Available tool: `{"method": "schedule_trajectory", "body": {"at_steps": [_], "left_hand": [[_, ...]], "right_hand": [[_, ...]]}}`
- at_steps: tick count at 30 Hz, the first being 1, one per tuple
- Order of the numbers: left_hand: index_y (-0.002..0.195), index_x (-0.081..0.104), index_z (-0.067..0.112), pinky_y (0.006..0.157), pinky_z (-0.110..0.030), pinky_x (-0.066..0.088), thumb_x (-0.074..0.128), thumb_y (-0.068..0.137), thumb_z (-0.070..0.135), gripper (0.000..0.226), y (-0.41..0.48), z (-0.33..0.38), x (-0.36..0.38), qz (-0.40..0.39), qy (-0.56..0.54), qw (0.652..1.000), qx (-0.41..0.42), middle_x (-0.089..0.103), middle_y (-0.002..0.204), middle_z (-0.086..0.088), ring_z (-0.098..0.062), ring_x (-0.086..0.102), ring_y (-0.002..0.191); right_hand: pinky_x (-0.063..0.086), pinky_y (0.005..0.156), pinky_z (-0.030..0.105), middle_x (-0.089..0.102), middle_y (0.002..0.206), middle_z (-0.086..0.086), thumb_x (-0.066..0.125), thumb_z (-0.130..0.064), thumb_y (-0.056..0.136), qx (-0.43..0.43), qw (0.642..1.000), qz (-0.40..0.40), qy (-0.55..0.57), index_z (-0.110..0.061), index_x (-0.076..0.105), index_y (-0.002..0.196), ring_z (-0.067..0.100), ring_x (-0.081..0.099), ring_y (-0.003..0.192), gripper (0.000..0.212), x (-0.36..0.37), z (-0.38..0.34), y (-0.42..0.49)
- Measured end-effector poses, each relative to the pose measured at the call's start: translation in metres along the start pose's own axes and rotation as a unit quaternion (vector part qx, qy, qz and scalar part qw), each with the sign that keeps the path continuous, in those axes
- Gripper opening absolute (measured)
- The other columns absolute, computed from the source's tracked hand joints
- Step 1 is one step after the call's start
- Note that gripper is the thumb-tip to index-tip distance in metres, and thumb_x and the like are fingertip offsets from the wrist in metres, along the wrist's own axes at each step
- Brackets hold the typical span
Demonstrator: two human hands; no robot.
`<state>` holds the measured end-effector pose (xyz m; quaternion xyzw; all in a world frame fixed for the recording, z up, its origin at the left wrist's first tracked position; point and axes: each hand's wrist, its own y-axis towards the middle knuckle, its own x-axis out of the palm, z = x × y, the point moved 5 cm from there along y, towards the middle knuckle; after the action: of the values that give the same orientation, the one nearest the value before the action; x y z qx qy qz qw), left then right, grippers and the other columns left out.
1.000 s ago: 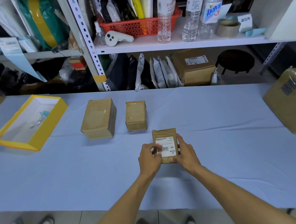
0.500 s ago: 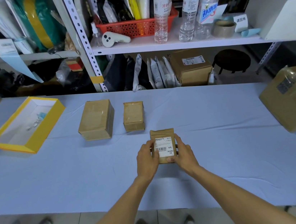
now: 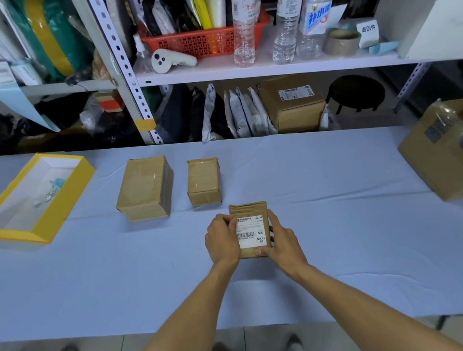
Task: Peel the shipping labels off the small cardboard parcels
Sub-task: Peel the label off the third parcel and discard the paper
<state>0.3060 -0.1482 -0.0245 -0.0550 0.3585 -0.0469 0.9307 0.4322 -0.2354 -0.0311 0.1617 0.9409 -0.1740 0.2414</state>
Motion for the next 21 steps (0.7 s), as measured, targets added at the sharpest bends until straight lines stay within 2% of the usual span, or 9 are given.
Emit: {"method": "schedule_trajectory", "body": {"at_steps": [3, 7, 10, 14, 18, 21], "left_hand": [[0.095, 0.06, 0.016, 0.08, -0.036, 0.046, 0.049, 0.096, 0.028, 0.016, -0.001, 0.002, 0.0, -0.002, 0.041, 0.999, -0.013, 0.067, 0.101, -0.001, -0.023, 0.063, 0.093], [0.093, 0.057, 0.016, 0.079, -0.033, 0.043, 0.047, 0.097, 0.03, 0.017, -0.007, 0.006, 0.002, -0.023, 0.033, 0.999, -0.018, 0.063, 0.106, -0.002, -0.023, 0.061, 0.096], [0.088, 0.057, 0.017, 0.08, -0.03, 0.043, 0.052, 0.095, 0.031, 0.016, -0.008, 0.008, 0.005, -0.06, 0.0, 0.998, -0.008, 0.06, 0.107, -0.003, -0.021, 0.061, 0.096], [0.102, 0.058, 0.018, 0.081, -0.027, 0.048, 0.057, 0.093, 0.022, 0.01, -0.006, 0.004, 0.003, -0.073, -0.1, 0.992, 0.014, 0.065, 0.104, 0.001, -0.016, 0.063, 0.091], [0.12, 0.055, 0.025, 0.071, -0.019, 0.055, 0.062, 0.088, 0.007, 0.038, -0.009, -0.01, -0.002, -0.101, -0.216, 0.971, 0.0, 0.066, 0.104, 0.0, -0.015, 0.064, 0.091], [0.125, 0.056, 0.025, 0.071, -0.016, 0.054, 0.063, 0.085, 0.0, 0.048, -0.01, -0.024, -0.003, -0.122, -0.203, 0.972, 0.013, 0.066, 0.109, -0.005, -0.019, 0.064, 0.096]], "right_hand": [[0.061, 0.075, 0.039, 0.068, 0.11, 0.001, 0.071, -0.018, 0.078, -0.002, 1.0, -0.008, 0.003, -0.037, 0.026, 0.139, 0.019, 0.068, 0.093, 0.079, 0.001, 0.0, 0.001], [0.061, 0.075, 0.037, 0.068, 0.106, 0.0, 0.071, -0.014, 0.08, 0.005, 1.0, -0.004, 0.0, -0.031, 0.024, 0.144, 0.018, 0.067, 0.092, 0.08, -0.001, 0.004, 0.002], [0.06, 0.078, 0.039, 0.065, 0.099, -0.004, 0.073, -0.005, 0.077, 0.021, 1.0, -0.007, 0.016, -0.03, 0.023, 0.148, 0.018, 0.067, 0.093, 0.09, -0.005, 0.011, 0.005], [0.06, 0.078, 0.041, 0.067, 0.101, -0.003, 0.077, -0.004, 0.071, 0.019, 0.999, 0.003, 0.031, -0.032, 0.032, 0.14, 0.019, 0.067, 0.095, 0.086, -0.007, 0.009, 0.007], [0.058, 0.082, 0.041, 0.065, 0.104, -0.003, 0.077, -0.002, 0.071, 0.009, 0.999, -0.001, 0.054, -0.029, 0.035, 0.139, 0.02, 0.065, 0.098, 0.085, -0.006, 0.007, 0.008], [0.057, 0.084, 0.039, 0.06, 0.103, -0.01, 0.078, -0.011, 0.064, 0.0, 0.998, -0.012, 0.064, -0.036, 0.037, 0.131, 0.017, 0.062, 0.1, 0.082, -0.003, -0.002, 0.005]]}}
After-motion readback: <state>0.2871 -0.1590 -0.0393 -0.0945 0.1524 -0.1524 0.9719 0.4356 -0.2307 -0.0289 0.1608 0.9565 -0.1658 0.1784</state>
